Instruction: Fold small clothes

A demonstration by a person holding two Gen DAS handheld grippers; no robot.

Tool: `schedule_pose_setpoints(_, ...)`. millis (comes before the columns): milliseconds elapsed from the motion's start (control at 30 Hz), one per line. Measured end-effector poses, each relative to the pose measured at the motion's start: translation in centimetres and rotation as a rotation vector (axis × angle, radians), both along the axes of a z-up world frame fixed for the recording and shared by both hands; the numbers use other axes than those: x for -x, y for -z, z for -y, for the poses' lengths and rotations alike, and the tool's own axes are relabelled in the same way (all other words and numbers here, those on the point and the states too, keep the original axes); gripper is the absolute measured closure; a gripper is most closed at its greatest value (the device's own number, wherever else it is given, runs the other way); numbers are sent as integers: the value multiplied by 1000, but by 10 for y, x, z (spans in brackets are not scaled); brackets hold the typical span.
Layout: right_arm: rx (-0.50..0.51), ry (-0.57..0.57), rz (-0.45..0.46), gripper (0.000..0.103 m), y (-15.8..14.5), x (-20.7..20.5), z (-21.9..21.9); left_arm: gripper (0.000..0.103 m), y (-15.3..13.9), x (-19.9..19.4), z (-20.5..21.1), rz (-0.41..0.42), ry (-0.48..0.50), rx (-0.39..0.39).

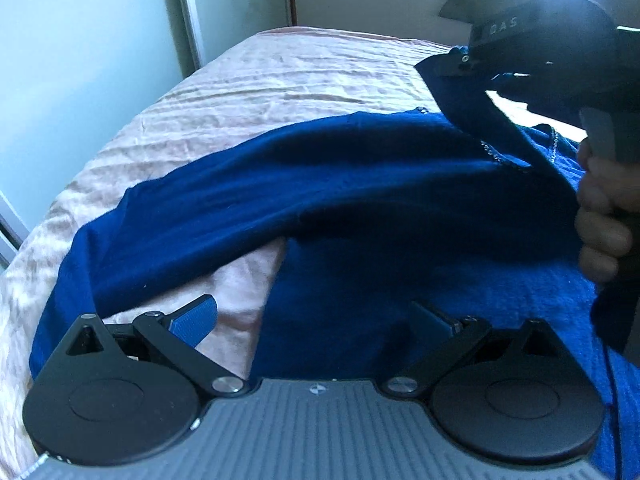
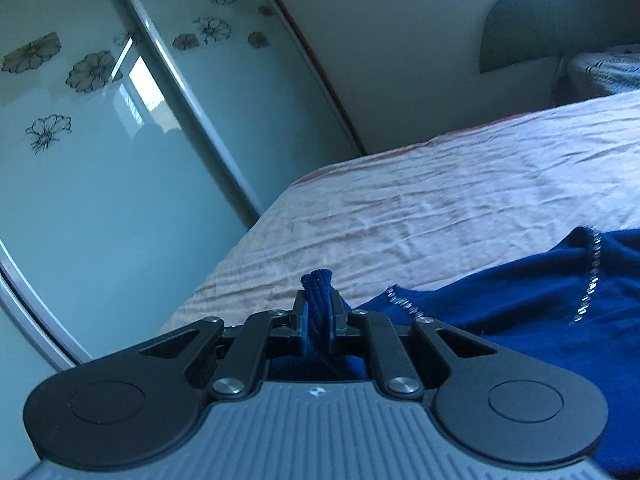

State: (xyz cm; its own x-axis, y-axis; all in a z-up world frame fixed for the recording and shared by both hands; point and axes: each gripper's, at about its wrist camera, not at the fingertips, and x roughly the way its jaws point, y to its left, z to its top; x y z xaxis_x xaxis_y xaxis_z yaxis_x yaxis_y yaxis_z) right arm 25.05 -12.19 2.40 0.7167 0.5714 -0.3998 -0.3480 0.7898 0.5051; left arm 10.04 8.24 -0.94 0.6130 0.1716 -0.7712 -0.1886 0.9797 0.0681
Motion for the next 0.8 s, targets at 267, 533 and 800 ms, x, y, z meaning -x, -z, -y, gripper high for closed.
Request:
schedule_pose_setpoints(267, 20, -45, -46, 91, 14, -11, -25, 1, -3, 5, -8, -1, -36, 10)
schedule_pose_setpoints(533, 24, -84, -113, 40, 28, -17, -31, 1, -5, 15, -9, -4, -35, 10)
schedule_pose_setpoints(800, -48, -142, -155, 40, 26, -10, -25, 1, -14, 26, -10, -2, -48, -9)
